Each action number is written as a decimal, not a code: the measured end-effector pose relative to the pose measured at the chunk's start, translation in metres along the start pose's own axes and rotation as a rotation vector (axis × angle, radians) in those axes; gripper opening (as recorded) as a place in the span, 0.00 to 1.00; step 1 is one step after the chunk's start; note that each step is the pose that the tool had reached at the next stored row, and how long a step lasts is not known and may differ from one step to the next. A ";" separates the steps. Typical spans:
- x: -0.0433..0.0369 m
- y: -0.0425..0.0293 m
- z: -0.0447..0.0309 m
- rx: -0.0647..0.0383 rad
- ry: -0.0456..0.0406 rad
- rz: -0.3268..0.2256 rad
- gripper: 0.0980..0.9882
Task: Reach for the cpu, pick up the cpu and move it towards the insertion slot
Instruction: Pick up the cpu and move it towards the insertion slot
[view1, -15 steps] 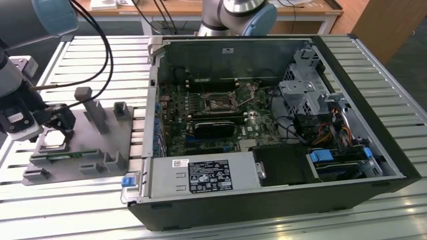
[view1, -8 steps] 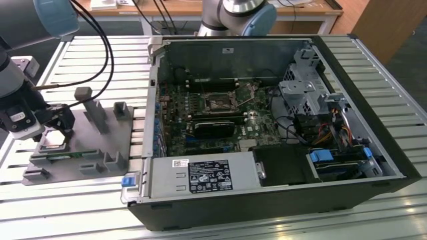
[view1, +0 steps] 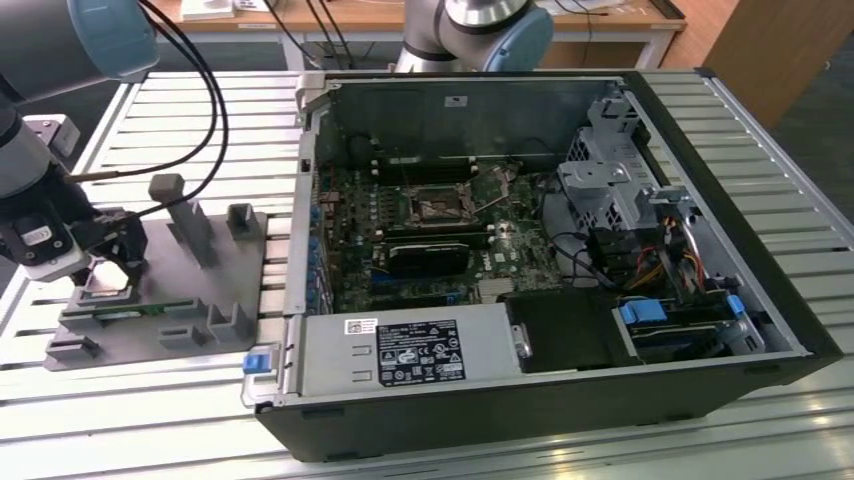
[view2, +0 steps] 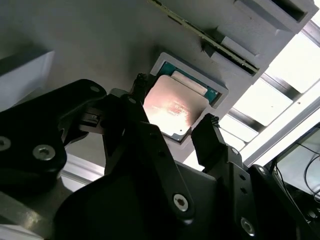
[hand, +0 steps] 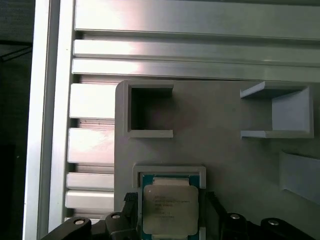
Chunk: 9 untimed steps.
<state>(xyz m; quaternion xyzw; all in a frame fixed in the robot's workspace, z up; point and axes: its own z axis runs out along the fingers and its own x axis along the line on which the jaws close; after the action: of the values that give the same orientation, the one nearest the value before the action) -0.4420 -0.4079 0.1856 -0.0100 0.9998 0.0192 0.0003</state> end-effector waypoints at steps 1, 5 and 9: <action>0.0001 0.0000 0.0003 0.000 0.0000 0.000 0.61; 0.0004 0.0000 0.0013 0.000 0.0001 0.000 0.61; 0.0006 0.0000 0.0015 0.000 0.0002 0.000 0.59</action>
<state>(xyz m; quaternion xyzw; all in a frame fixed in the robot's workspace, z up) -0.4426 -0.4079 0.1841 -0.0100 0.9998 0.0192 0.0002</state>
